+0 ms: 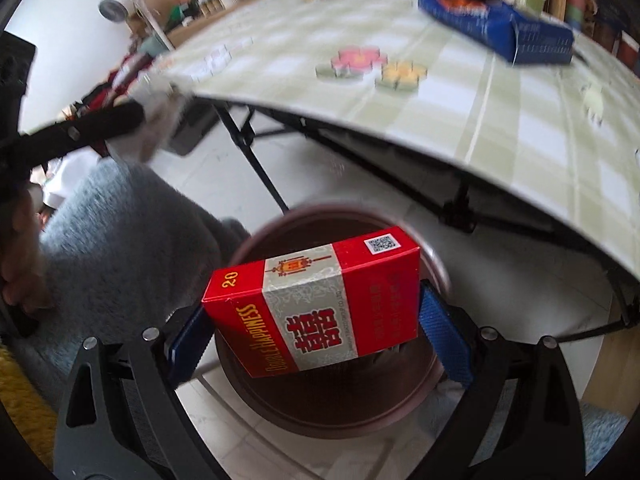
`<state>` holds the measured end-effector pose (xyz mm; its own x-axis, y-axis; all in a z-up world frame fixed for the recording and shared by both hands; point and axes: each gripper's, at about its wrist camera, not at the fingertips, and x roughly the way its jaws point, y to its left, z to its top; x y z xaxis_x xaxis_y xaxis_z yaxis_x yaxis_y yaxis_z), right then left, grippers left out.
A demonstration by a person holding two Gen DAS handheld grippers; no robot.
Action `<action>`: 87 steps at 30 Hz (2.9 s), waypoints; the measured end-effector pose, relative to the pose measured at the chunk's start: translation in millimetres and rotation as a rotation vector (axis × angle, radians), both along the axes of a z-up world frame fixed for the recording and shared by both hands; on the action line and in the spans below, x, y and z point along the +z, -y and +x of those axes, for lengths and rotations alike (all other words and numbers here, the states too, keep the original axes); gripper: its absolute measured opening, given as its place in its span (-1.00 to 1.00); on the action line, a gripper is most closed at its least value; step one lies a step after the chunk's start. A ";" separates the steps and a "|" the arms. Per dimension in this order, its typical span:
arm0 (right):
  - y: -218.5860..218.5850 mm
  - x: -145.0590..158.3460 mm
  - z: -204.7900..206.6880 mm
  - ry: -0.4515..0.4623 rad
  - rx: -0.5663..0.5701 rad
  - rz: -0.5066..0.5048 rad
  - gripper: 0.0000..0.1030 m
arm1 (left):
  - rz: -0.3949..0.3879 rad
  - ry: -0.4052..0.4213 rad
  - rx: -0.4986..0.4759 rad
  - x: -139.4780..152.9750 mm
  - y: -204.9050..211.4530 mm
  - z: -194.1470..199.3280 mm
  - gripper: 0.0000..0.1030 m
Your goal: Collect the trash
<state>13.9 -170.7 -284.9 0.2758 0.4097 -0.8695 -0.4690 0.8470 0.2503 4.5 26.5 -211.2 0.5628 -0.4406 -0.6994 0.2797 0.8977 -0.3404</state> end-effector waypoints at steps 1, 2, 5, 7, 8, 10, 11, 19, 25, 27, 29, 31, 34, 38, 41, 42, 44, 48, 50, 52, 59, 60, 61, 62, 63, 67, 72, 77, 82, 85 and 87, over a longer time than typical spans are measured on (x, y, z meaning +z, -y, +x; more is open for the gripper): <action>-0.9 -3.1 0.0 -0.010 0.001 -0.009 0.80 | 0.000 -0.004 0.000 -1.5 0.3 0.6 -0.70; -1.7 -5.6 -0.1 -0.017 0.003 -0.016 0.80 | 0.001 -0.008 0.000 -2.5 0.4 1.1 -0.70; -2.7 -10.5 0.0 -0.032 0.003 -0.026 0.81 | 0.003 -0.016 0.002 -5.1 1.6 2.4 -0.70; -3.0 -13.2 0.4 -0.042 0.003 -0.028 0.81 | 0.003 -0.021 0.002 -6.4 1.7 2.8 -0.70; -2.9 -14.2 0.2 -0.047 0.003 -0.028 0.81 | 0.003 -0.022 0.002 -6.8 1.9 2.9 -0.70; -3.3 -14.6 1.7 -0.050 0.006 -0.028 0.82 | 0.005 -0.024 0.000 -7.4 2.5 3.2 -0.70; -4.0 -13.7 2.2 -0.048 0.007 -0.029 0.83 | 0.006 -0.025 -0.001 -7.4 2.9 3.3 -0.70; 2.7 1.8 3.1 0.014 -0.027 -0.017 0.87 | 0.009 -0.025 -0.003 -8.1 4.0 3.1 -0.70; 20.2 37.2 3.8 0.195 -0.107 -0.055 0.89 | 0.017 -0.036 -0.020 -12.5 8.6 3.1 -0.70; 28.9 52.0 1.8 0.273 -0.124 -0.064 0.89 | 0.014 -0.043 -0.029 -14.8 10.5 4.1 -0.70; 36.7 64.4 -1.4 0.342 -0.131 -0.080 0.89 | 0.018 -0.051 -0.037 -17.2 12.4 5.1 -0.70; 47.3 76.1 -5.9 0.421 -0.136 -0.090 0.89 | 0.025 -0.063 -0.046 -19.8 14.9 6.2 -0.70; 62.7 89.4 -13.7 0.513 -0.158 -0.087 0.89 | 0.034 -0.070 -0.058 -21.6 19.8 6.2 -0.70; 79.0 87.3 -16.6 0.515 -0.206 -0.043 0.89 | 0.054 -0.093 -0.091 -27.1 28.9 6.8 -0.69; 75.4 78.5 -14.8 0.483 -0.216 -0.067 0.89 | 0.095 -0.125 -0.123 -34.7 39.9 9.2 -0.69; 73.0 76.4 -13.0 0.477 -0.204 -0.074 0.89 | 0.105 -0.132 -0.130 -36.8 42.2 9.2 -0.69; 68.6 72.8 -14.2 0.470 -0.187 -0.078 0.89 | 0.122 -0.144 -0.141 -40.5 46.2 9.9 -0.69; 60.8 65.5 -12.3 0.447 -0.160 -0.088 0.89 | 0.157 -0.182 -0.157 -51.2 52.1 11.7 -0.68; 59.5 63.1 -10.5 0.438 -0.157 -0.081 0.89 | 0.166 -0.193 -0.163 -54.4 53.2 12.4 -0.67; 59.3 61.1 -9.6 0.428 -0.161 -0.077 0.89 | 0.173 -0.207 -0.170 -57.3 54.4 12.8 -0.67; 63.8 60.9 -8.1 0.416 -0.190 -0.058 0.89 | 0.133 -0.202 -0.137 -53.0 46.8 14.4 -0.14; 64.9 60.8 -7.7 0.414 -0.196 -0.056 0.89 | 0.113 -0.193 -0.130 -50.5 43.9 14.6 0.01; 66.0 60.8 -7.1 0.412 -0.200 -0.054 0.89 | 0.100 -0.186 -0.125 -48.7 42.2 14.5 0.17; 66.7 60.9 -6.9 0.412 -0.203 -0.051 0.89 | 0.086 -0.173 -0.113 -45.8 39.3 14.4 0.22; 67.2 61.1 -6.5 0.410 -0.205 -0.049 0.89 | 0.080 -0.164 -0.103 -43.8 37.5 14.2 0.27; 68.0 60.7 -5.0 0.404 -0.207 -0.042 0.89 | 0.068 -0.104 -0.024 -31.7 27.2 12.7 0.61; 68.7 60.3 -3.7 0.401 -0.213 -0.042 0.89 | 0.062 -0.032 0.050 -18.2 16.9 9.6 0.77; 69.2 60.0 -2.7 0.400 -0.217 -0.042 0.89 | 0.062 -0.027 0.083 -16.8 10.7 11.7 0.78; 71.3 61.5 -1.6 0.411 -0.231 -0.048 0.89 | 0.071 -0.033 0.101 -17.1 8.9 13.8 0.78; 75.8 63.7 0.5 0.416 -0.254 -0.045 0.89 | 0.066 -0.025 0.118 -14.7 6.1 15.6 0.78; 80.4 65.4 3.5 0.414 -0.271 -0.039 0.89 | 0.057 -0.025 0.121 -12.4 3.8 18.6 0.78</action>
